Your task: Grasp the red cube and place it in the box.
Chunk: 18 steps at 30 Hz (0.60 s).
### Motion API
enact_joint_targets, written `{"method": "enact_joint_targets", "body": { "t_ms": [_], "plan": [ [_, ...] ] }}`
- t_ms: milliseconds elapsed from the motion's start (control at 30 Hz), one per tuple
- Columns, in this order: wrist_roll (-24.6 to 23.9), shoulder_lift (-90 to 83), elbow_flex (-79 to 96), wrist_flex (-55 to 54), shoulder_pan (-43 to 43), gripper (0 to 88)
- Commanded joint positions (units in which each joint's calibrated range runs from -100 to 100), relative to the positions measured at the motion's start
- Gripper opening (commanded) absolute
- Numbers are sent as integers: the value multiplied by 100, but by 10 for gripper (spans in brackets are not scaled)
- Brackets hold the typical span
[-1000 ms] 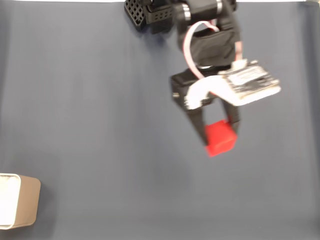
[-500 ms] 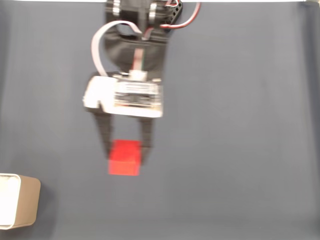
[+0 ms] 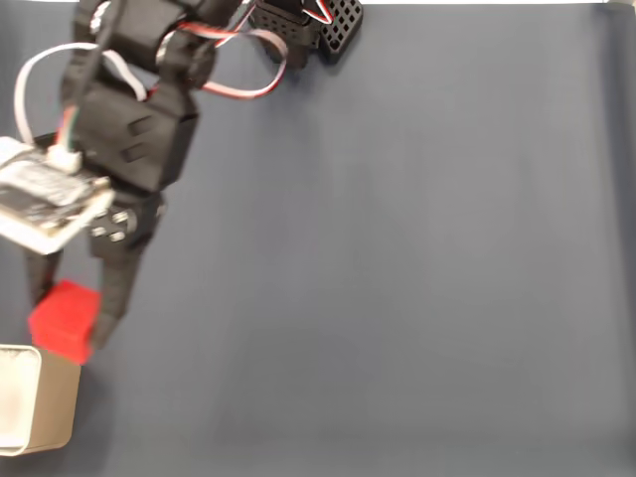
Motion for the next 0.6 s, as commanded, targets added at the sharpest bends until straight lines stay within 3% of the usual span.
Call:
{"method": "enact_joint_targets", "body": {
  "t_ms": [0, 567],
  "plan": [
    [-59, 334, -905, -22, 180, 0],
    [-83, 2362, -3168, 19, 478, 0]
  ]
}}
